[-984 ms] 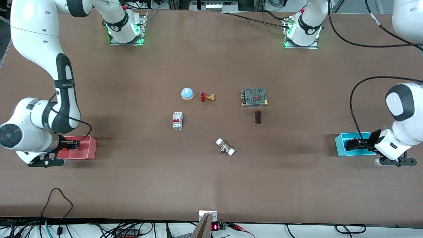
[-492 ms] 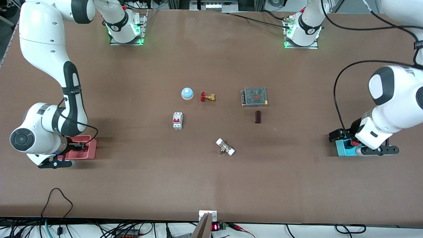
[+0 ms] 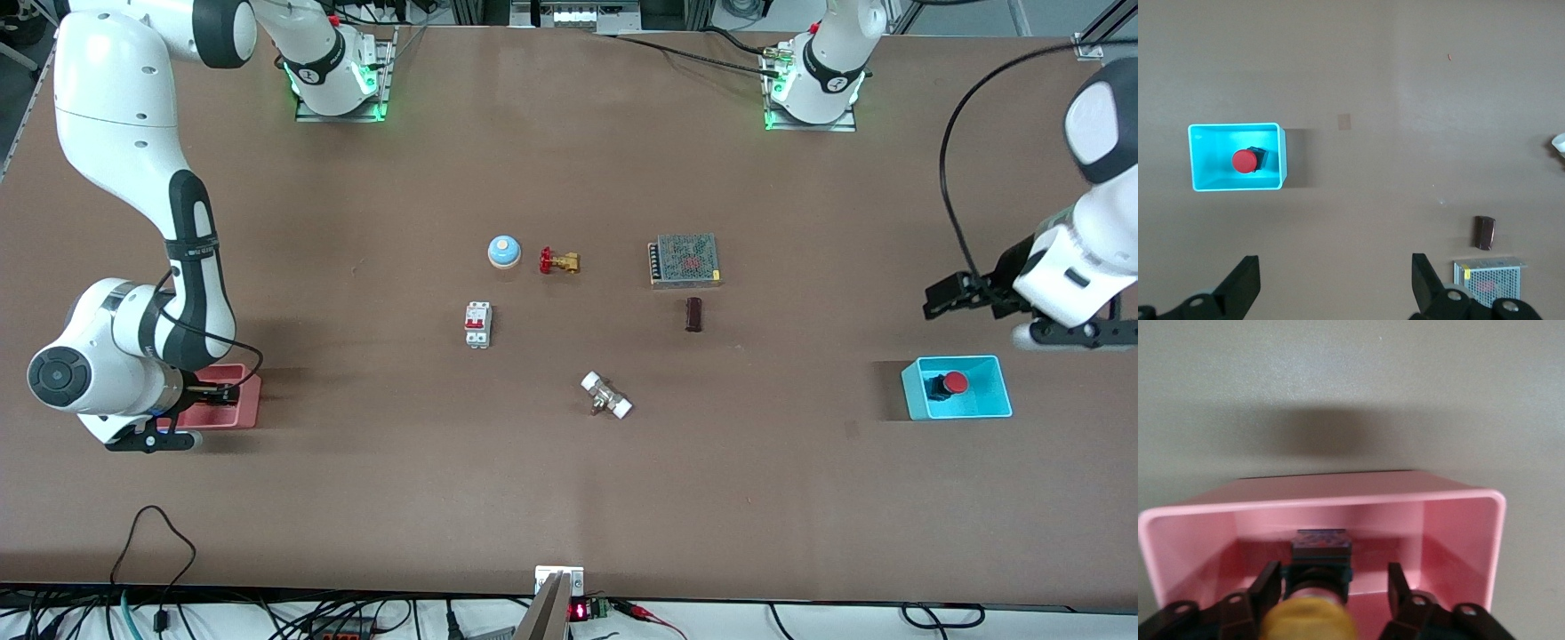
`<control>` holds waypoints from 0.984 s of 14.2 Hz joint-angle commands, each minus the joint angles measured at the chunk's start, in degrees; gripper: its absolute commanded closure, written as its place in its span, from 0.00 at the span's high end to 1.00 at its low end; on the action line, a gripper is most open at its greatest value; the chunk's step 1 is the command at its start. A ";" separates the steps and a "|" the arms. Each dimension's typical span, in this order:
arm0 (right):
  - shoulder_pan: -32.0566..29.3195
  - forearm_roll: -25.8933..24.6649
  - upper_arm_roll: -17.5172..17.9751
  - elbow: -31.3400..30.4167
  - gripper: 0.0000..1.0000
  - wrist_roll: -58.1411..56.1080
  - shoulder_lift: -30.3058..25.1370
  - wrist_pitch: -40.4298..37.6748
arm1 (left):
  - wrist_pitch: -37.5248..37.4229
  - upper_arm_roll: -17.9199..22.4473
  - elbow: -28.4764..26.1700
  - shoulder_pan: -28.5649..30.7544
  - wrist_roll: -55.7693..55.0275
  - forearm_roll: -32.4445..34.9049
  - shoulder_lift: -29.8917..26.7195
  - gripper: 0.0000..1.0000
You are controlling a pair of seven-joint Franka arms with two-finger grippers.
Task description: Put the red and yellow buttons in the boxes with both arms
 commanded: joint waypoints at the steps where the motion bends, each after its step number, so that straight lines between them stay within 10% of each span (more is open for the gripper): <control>1: -0.43 1.29 0.17 1.45 1.00 -0.26 -0.76 -1.09 | -2.00 0.16 -1.76 0.33 2.44 -0.04 -3.48 1.00; 14: 1.94 1.38 0.35 1.54 1.00 5.78 -24.04 -20.58 | -4.55 4.79 -1.76 -4.47 3.50 -0.04 -6.47 1.00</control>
